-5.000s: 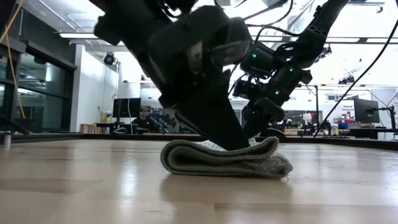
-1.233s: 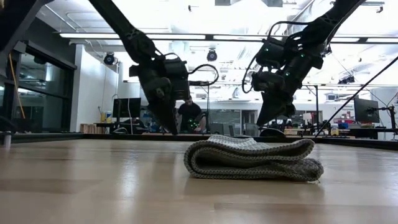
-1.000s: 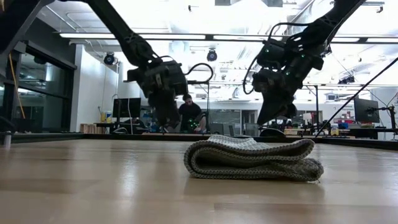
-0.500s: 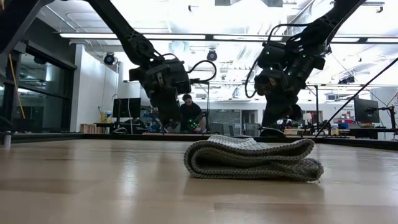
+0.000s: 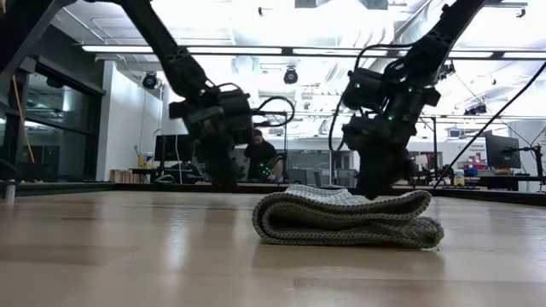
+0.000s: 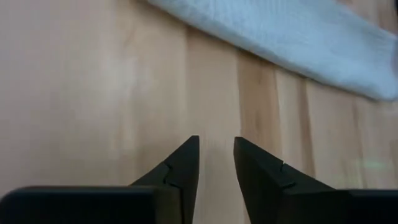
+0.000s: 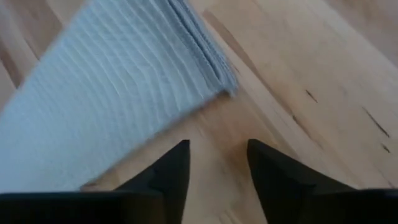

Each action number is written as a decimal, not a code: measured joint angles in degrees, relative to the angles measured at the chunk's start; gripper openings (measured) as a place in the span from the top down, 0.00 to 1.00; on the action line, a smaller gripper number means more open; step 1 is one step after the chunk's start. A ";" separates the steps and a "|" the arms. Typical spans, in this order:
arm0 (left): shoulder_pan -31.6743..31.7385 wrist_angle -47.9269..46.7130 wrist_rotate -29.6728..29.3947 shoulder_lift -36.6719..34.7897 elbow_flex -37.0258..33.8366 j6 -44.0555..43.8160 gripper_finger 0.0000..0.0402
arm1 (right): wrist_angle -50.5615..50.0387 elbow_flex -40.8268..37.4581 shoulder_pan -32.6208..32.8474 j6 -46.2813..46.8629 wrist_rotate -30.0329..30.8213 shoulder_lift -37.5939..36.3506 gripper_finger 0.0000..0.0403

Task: Fold microfiber towels
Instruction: Fold the gray towel on the table

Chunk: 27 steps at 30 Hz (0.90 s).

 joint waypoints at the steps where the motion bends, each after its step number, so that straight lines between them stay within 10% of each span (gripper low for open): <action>1: 0.10 1.62 1.49 0.00 -1.10 -0.23 0.76 | 1.21 0.00 -0.02 0.15 -0.42 0.47 0.60; 27: 0.42 16.64 7.37 0.00 -2.78 -7.04 0.81 | 12.34 0.26 -2.49 6.13 -5.95 6.01 0.48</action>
